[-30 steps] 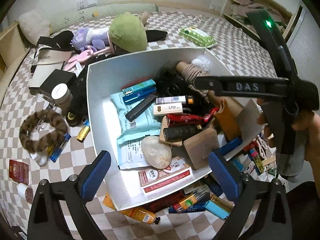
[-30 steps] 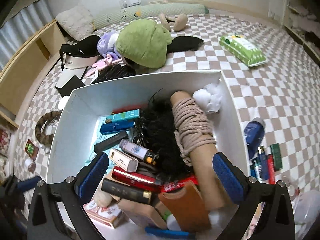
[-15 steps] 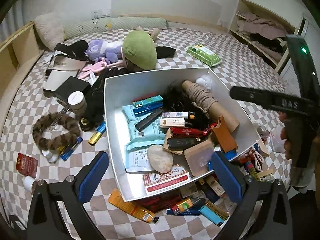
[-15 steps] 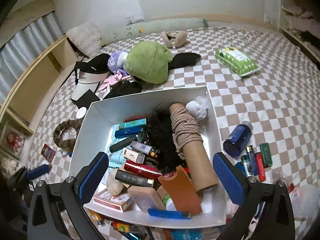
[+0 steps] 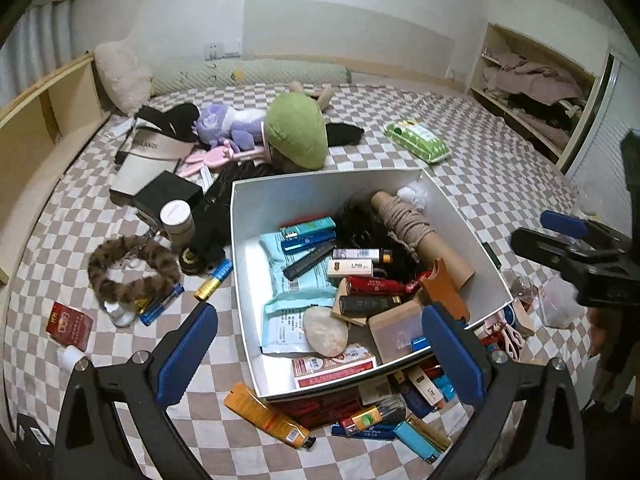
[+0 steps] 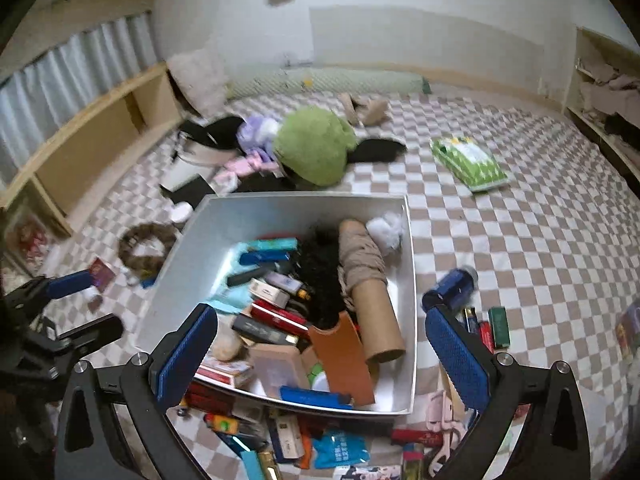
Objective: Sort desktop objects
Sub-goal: 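Raise both open tools up out of the box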
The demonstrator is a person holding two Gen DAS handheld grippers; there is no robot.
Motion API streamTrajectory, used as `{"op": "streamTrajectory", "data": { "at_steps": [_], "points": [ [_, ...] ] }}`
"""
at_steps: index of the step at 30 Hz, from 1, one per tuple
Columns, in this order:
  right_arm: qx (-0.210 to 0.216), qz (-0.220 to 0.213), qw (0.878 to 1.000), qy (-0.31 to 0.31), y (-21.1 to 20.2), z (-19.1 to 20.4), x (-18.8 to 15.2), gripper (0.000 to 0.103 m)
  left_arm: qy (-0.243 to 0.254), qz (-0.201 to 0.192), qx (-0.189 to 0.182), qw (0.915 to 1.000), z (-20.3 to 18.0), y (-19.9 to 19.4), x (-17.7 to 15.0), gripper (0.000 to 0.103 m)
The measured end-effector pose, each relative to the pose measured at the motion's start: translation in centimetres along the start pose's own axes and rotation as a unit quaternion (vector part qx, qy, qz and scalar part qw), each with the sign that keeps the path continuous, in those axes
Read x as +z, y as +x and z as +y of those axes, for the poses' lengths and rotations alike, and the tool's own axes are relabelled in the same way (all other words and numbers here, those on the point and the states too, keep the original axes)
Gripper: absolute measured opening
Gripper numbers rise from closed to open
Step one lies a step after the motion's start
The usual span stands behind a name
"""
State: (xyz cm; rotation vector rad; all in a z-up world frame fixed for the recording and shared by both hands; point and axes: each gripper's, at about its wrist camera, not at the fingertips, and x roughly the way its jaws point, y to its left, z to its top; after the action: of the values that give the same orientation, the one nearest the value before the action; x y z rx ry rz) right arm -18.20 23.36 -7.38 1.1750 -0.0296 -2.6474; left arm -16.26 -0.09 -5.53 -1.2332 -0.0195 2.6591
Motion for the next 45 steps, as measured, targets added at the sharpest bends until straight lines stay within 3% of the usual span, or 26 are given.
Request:
{"op": "streamTrajectory", "data": {
  "at_steps": [5, 9, 14, 27, 40, 45],
  "points": [
    [0.009, -0.068, 0.997, -0.046, -3.1, 0.6, -0.9, 0.103, 0.016, -0.027, 0.013, 0.9994, -0.5, -1.1, -0.1, 0.103],
    [-0.001, -0.085, 0.993, -0.086, -4.3, 1.1, -1.8, 0.103, 0.026, -0.03, 0.021, 0.999, -0.9, -1.6, -0.2, 0.103],
    [-0.016, -0.059, 0.994, -0.094, -4.6, 0.9, -2.9, 0.103, 0.034, -0.034, 0.023, 0.9986, -1.3, -1.9, -0.3, 0.103],
    [0.001, -0.029, 0.997, -0.068, -4.9, -2.6, -5.3, 0.103, 0.025, -0.013, 0.023, 0.9993, -1.4, -1.5, -1.2, 0.103],
    [-0.011, 0.021, 1.0, -0.009, -4.0, -7.9, -6.4, 0.103, 0.001, 0.032, 0.044, 0.9985, 2.3, -0.8, -3.3, 0.103],
    [-0.021, 0.041, 0.999, 0.017, -3.4, -10.2, -6.7, 0.103, -0.033, 0.033, 0.056, 0.9973, 5.1, -0.9, -3.6, 0.103]
  ]
}}
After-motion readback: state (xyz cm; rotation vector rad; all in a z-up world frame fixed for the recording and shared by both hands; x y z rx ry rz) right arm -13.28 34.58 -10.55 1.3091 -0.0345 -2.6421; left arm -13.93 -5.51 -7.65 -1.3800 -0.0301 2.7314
